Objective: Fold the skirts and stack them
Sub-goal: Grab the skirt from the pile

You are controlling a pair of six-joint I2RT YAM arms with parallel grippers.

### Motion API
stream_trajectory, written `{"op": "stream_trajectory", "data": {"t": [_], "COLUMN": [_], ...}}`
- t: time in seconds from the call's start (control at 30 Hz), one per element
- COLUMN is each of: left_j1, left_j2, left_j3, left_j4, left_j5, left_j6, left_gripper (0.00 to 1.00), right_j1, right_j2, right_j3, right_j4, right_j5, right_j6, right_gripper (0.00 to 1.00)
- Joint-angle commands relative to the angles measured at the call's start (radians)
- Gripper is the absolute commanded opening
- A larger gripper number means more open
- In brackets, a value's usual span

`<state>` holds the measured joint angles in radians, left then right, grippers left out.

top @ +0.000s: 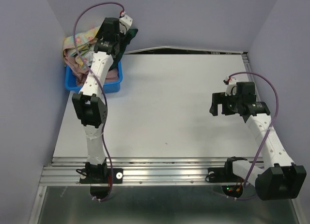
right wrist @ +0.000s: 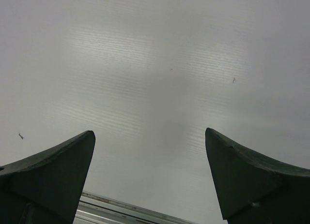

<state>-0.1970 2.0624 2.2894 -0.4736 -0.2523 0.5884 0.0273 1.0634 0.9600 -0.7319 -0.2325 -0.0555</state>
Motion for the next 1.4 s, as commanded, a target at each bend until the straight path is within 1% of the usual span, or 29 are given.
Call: {"op": "stream_trajectory", "data": {"t": [0.0,0.13,0.23,0.3,0.4,0.53,0.67,0.7,0.73,0.83,0.87,0.9,0.93,0.97,1.0,1.17,1.27,1.37], "left_j1": [-0.010,-0.010,-0.012,-0.015,-0.016,-0.016,-0.015,-0.015,-0.015,-0.013,-0.013,-0.013,-0.015,-0.015,-0.015,-0.012,-0.004,-0.001], "left_j2": [0.100,0.168,0.226,0.266,0.316,0.364,0.406,0.416,0.420,0.410,0.406,0.401,0.386,0.377,0.357,0.274,0.190,0.145], "left_j3": [0.042,0.048,0.076,0.082,0.073,0.076,0.117,0.127,0.133,0.137,0.137,0.139,0.137,0.139,0.139,0.137,0.139,0.148], "left_j4": [0.174,0.286,0.316,0.329,0.395,0.464,0.520,0.532,0.556,0.613,0.628,0.642,0.656,0.674,0.682,0.751,0.791,0.842], "left_j5": [-0.076,-0.061,-0.061,-0.077,-0.132,-0.165,-0.192,-0.205,-0.208,-0.217,-0.222,-0.235,-0.242,-0.246,-0.252,-0.280,-0.275,-0.262], "left_j6": [0.079,0.094,0.108,0.122,0.165,0.209,0.218,0.214,0.211,0.197,0.195,0.191,0.189,0.188,0.189,0.189,0.177,0.183], "left_gripper": [0.98,0.98,0.98,0.98,0.98,0.99,0.97,0.94,0.85,0.65,0.44,0.28,0.17,0.04,0.00,0.00,0.00,0.00], "right_j1": [-0.004,-0.004,-0.004,-0.004,-0.004,-0.004,-0.004,-0.004,-0.004,-0.004,-0.004,-0.004,-0.004,-0.004,-0.004,-0.004,-0.004,-0.004], "right_j2": [0.013,0.026,0.032,0.035,0.046,0.055,0.063,0.066,0.067,0.072,0.072,0.070,0.064,0.061,0.060,0.040,0.033,0.029], "right_j3": [0.003,0.000,0.000,-0.001,-0.003,-0.004,-0.003,-0.001,0.003,0.008,0.011,0.013,0.011,0.006,0.005,0.006,0.008,0.006], "right_j4": [0.035,0.035,0.037,0.038,0.040,0.043,0.046,0.043,0.043,0.040,0.037,0.035,0.034,0.032,0.034,0.028,0.026,0.028], "right_j5": [0.009,0.015,0.019,0.019,0.015,0.015,0.016,0.016,0.013,0.016,0.018,0.015,0.015,0.012,0.012,0.002,0.002,0.001], "right_j6": [-0.012,-0.014,-0.015,-0.017,-0.018,-0.017,-0.021,-0.021,-0.021,-0.020,-0.020,-0.020,-0.018,-0.018,-0.015,-0.017,-0.015,-0.014], "right_gripper": [1.00,1.00,1.00,1.00,1.00,1.00,1.00,1.00,1.00,1.00,1.00,1.00,1.00,1.00,1.00,1.00,1.00,1.00]}}
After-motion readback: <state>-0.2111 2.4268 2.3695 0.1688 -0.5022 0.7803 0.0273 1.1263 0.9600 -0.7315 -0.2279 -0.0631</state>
